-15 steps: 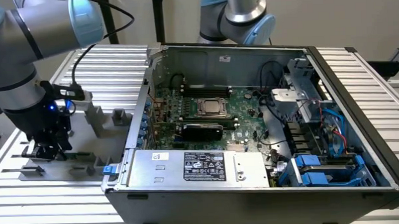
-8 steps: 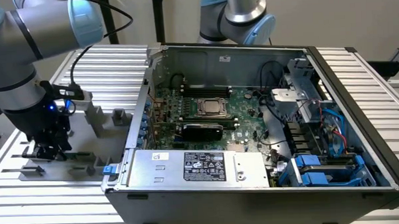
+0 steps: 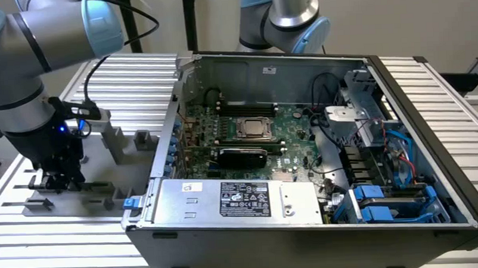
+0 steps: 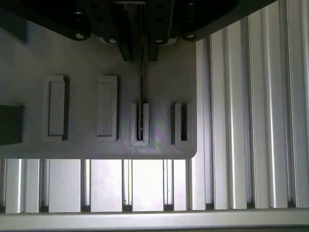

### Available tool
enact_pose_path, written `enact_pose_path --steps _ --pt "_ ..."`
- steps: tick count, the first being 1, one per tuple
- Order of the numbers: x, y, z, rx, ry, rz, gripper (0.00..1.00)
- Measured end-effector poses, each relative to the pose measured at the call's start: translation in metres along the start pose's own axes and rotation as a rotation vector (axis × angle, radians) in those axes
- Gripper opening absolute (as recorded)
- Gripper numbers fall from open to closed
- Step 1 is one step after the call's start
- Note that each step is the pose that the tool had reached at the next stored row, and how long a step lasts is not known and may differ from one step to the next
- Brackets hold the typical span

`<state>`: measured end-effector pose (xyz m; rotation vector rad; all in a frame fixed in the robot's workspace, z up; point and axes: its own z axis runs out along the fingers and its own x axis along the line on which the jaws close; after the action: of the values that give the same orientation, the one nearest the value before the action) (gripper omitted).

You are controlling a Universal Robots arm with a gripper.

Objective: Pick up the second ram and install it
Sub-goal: 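Pick up the second ram and move it above second insertion slot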

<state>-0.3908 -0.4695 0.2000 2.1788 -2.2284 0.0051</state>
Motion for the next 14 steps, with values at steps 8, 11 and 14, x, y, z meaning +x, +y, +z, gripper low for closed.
enact_pose_path --steps 8,11,14 --pt "0.0000 0.0002 0.0016 -0.0002 0.0000 0.000 1.00" --pt "0.0000 0.0003 0.0018 -0.0003 0.0001 0.000 0.00" --pt "0.0000 0.0003 0.0019 -0.0003 0.0000 0.000 0.00"
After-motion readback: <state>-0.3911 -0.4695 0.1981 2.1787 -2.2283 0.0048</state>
